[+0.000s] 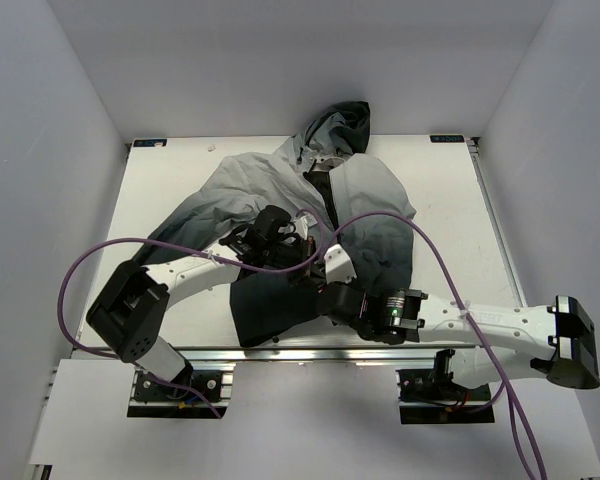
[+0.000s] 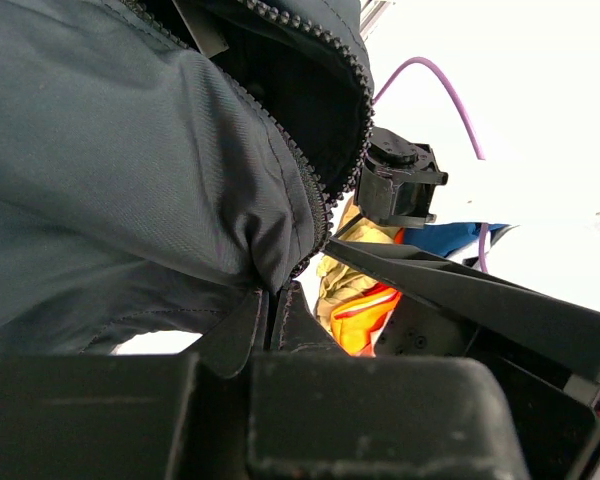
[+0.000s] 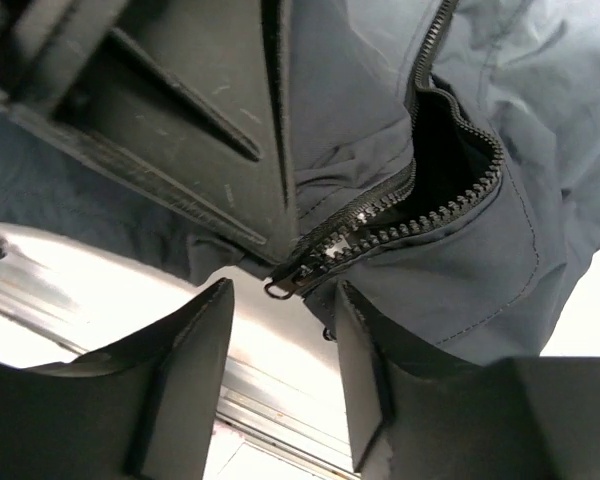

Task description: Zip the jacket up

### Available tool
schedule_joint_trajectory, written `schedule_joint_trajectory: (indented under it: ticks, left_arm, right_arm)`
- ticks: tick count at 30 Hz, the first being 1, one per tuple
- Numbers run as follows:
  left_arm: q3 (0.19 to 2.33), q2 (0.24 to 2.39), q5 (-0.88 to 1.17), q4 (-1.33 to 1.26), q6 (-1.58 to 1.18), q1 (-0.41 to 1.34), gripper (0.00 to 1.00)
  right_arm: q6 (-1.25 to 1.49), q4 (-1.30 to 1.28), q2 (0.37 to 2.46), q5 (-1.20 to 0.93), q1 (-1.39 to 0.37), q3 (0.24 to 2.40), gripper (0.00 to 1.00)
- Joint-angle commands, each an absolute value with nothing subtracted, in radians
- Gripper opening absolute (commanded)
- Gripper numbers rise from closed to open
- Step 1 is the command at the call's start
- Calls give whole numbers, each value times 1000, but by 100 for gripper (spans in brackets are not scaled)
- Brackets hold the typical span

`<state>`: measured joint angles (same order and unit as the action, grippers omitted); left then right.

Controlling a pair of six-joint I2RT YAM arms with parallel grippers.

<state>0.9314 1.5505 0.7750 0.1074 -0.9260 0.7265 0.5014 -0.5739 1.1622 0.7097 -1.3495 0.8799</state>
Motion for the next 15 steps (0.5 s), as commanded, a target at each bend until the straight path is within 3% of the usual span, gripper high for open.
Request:
schedule_joint_trajectory:
  ticks: [1, 6, 9, 15]
  left_arm:
    - [957, 1526, 810, 110, -934, 723, 0]
    - [960, 1526, 810, 107, -936, 724, 0]
    - [965, 1531, 808, 110, -934, 724, 0]
    - [979, 1545, 807, 127, -920, 723, 0]
  right_arm:
    - [554, -577, 1170, 794, -1356, 890, 50]
    - [560, -569, 1169, 822, -1356, 879, 44]
    - [561, -569, 1167, 834, -1356, 882, 29]
    - [537, -546, 1129, 796, -1356, 876, 19]
